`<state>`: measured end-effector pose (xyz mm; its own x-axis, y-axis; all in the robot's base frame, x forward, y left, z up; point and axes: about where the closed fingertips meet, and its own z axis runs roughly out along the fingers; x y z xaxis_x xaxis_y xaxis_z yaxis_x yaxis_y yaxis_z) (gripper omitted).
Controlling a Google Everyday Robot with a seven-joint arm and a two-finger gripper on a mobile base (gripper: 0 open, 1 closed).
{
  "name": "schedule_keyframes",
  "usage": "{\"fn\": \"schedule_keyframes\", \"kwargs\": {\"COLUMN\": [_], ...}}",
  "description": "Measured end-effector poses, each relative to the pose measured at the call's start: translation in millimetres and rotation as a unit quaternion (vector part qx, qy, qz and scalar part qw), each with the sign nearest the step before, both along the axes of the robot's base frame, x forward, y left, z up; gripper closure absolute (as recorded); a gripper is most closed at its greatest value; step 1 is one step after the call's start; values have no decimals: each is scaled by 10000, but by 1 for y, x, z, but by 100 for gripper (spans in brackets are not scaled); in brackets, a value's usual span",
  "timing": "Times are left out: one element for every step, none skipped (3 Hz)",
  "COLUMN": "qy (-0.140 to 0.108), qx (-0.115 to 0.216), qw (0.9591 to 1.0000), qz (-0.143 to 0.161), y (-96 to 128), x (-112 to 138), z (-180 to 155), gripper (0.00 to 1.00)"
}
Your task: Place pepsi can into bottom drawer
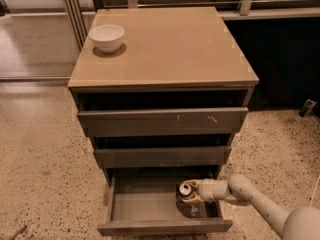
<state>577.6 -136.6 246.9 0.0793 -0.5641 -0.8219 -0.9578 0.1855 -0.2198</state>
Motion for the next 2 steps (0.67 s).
{"fn": "schedule_keyframes", "kwargs": {"qy": [224, 438], "qx": [-48, -36], "qw": [9997, 9989], "qz": [-81, -135], "y": [0, 0], "x": [11, 17], "z": [-27, -68], "gripper": [100, 100]}}
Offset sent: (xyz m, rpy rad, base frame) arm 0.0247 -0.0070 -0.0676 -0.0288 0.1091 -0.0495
